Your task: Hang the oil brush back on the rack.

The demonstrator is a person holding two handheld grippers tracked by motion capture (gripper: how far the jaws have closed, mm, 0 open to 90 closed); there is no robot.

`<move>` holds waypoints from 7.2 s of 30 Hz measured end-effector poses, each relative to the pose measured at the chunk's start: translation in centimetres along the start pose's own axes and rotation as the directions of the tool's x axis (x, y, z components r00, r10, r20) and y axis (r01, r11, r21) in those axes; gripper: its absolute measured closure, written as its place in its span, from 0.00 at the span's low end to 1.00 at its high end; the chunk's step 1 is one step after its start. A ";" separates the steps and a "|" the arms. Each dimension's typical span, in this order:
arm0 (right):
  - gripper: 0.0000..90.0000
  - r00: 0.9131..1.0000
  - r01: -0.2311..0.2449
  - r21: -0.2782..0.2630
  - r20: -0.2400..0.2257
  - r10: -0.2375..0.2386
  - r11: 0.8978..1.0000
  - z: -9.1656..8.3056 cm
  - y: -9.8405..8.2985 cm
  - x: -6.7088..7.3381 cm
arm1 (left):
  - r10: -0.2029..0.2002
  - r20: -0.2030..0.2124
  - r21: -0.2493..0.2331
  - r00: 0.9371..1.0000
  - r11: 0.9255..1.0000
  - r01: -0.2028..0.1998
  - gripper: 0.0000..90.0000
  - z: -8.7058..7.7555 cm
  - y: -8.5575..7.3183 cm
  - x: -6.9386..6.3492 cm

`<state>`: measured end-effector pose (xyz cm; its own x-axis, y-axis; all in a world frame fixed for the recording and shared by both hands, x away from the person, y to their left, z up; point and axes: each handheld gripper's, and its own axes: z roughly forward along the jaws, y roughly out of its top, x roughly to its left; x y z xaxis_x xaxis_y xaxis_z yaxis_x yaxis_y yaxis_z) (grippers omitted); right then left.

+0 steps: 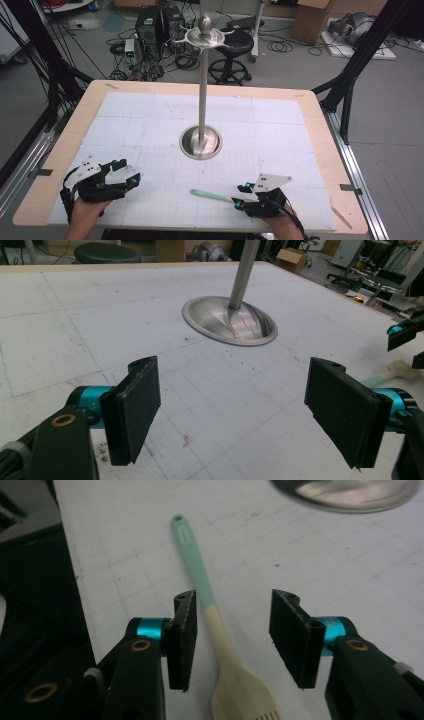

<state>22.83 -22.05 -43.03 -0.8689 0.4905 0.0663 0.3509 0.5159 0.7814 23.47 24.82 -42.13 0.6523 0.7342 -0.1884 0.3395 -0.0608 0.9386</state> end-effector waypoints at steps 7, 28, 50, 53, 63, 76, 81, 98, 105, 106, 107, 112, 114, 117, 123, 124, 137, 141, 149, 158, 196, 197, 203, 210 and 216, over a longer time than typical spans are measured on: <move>0.73 0.996 0.058 0.084 -0.080 -0.051 0.995 2.0 0.5 -0.2 | -0.001 0.002 0.006 1.000 1.000 0.001 0.26 0.0 0.0 0.0; 0.92 0.996 0.061 0.131 -0.067 -0.052 0.990 2.5 0.8 -0.2 | -0.004 0.019 0.013 1.000 1.000 0.003 0.28 0.2 0.0 -0.1; 0.92 1.000 0.025 -0.161 -0.009 -0.027 0.987 0.1 3.3 0.6 | -0.106 0.161 -0.003 0.981 0.994 0.107 0.32 2.0 2.6 -3.1; 0.92 1.000 0.022 -0.226 -0.006 -0.024 0.974 0.0 4.5 0.7 | -0.107 0.189 -0.015 0.976 0.994 0.112 0.31 2.6 3.5 -3.7; 0.92 1.000 -0.001 -0.376 -0.029 -0.010 0.926 -0.2 6.9 1.3 | -0.126 0.329 -0.074 0.936 0.985 0.159 0.38 4.3 6.7 -5.7; 0.92 0.999 0.019 -0.414 -0.032 -0.035 0.910 0.4 7.8 2.1 | -0.175 0.348 -0.041 0.921 0.979 0.201 0.38 5.6 7.1 -6.3; 0.92 0.998 0.027 -0.406 -0.039 -0.047 0.913 0.8 8.0 2.4 | -0.219 0.384 -0.022 0.897 0.969 0.246 0.44 6.2 7.2 -6.2; 0.92 0.997 0.027 -0.398 -0.052 -0.052 0.917 1.7 7.8 3.0 | -0.269 0.404 0.016 0.875 0.958 0.287 0.80 7.0 7.5 -6.1; 0.92 0.997 0.037 -0.385 -0.046 -0.060 0.922 2.0 7.9 3.1 | -0.291 0.438 0.026 0.851 0.950 0.311 0.87 7.2 8.1 -6.3; 0.92 0.997 0.040 -0.387 -0.045 -0.062 0.921 2.0 7.9 3.1 | -0.295 0.444 0.026 0.846 0.948 0.317 0.88 7.2 8.2 -6.4; 0.92 0.997 0.037 -0.389 -0.044 -0.059 0.921 2.0 7.9 3.2 | -0.300 0.451 0.029 0.841 0.946 0.322 0.88 7.2 8.2 -6.3; 0.91 0.997 0.037 -0.394 -0.047 -0.060 0.918 1.9 7.9 3.2 | -0.298 0.473 0.024 0.829 0.945 0.326 0.90 7.2 8.4 -6.5; 0.91 0.997 0.039 -0.392 -0.053 -0.064 0.919 1.9 8.0 3.2 | -0.277 0.479 0.020 0.833 0.952 0.305 0.90 7.1 8.5 -6.6; 0.89 0.995 0.034 -0.392 -0.074 -0.068 0.919 1.8 8.0 3.3 | -0.245 0.501 0.013 0.830 0.961 0.276 0.91 7.0 8.8 -6.7; 0.62 0.980 -0.041 -0.376 -0.194 -0.036 0.926 1.0 8.5 2.3 | -0.170 0.556 0.011 0.814 0.980 0.197 0.92 6.4 9.3 -7.0; 0.59 0.976 -0.046 -0.370 -0.215 -0.037 0.928 0.9 8.6 2.0 | -0.154 0.559 0.007 0.815 0.983 0.181 0.92 6.3 9.3 -6.9; 0.68 0.882 -0.048 -0.321 -0.457 -0.110 0.946 1.9 10.4 1.6 | -0.013 0.649 0.008 0.760 1.000 0.010 0.92 6.1 10.8 -7.8; 0.77 0.855 -0.040 -0.323 -0.500 -0.135 0.946 2.4 10.8 2.0 | 0.018 0.677 -0.001 0.736 1.000 -0.024 0.92 6.1 11.0 -8.3; 0.93 0.847 -0.038 -0.326 -0.513 -0.143 0.944 2.6 10.8 2.1 | 0.044 0.682 -0.018 0.730 0.999 -0.044 0.90 6.0 11.0 -8.5; 0.94 0.916 -0.080 -0.389 -0.391 -0.086 0.918 1.9 10.8 0.8 | 0.089 0.532 -0.146 0.842 0.989 -0.013 0.41 3.7 10.6 -6.3; 0.94 0.973 -0.092 -0.580 -0.224 -0.049 0.810 -2.2 21.5 -4.3 | 0.066 0.201 -0.148 0.977 0.988 -0.036 0.20 -0.2 2.3 -0.2; 0.94 0.974 -0.091 -0.582 -0.223 -0.050 0.808 -2.2 21.7 -4.4 | 0.066 0.204 -0.148 0.977 0.988 -0.036 0.20 -0.2 2.3 -0.2; 0.94 0.974 -0.090 -0.589 -0.222 -0.053 0.803 -2.4 22.7 -4.9 | 0.065 0.213 -0.148 0.975 0.988 -0.033 0.20 -0.2 2.2 -0.2; 0.94 0.976 -0.101 -0.581 -0.217 -0.035 0.808 -2.3 23.3 -5.7 | 0.063 0.213 -0.153 0.975 0.988 -0.031 0.19 -0.3 2.2 -0.2; 0.94 0.973 -0.110 -0.577 -0.227 -0.030 0.809 -2.2 23.2 -5.8 | 0.060 0.218 -0.154 0.974 0.988 -0.026 0.19 -0.3 2.2 -0.3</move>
<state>35.29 -14.50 -23.88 -0.9354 0.3029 0.1823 0.1781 -0.0417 0.9831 23.85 24.71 -39.90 0.8035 0.5640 -0.1905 0.2139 0.0250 0.9765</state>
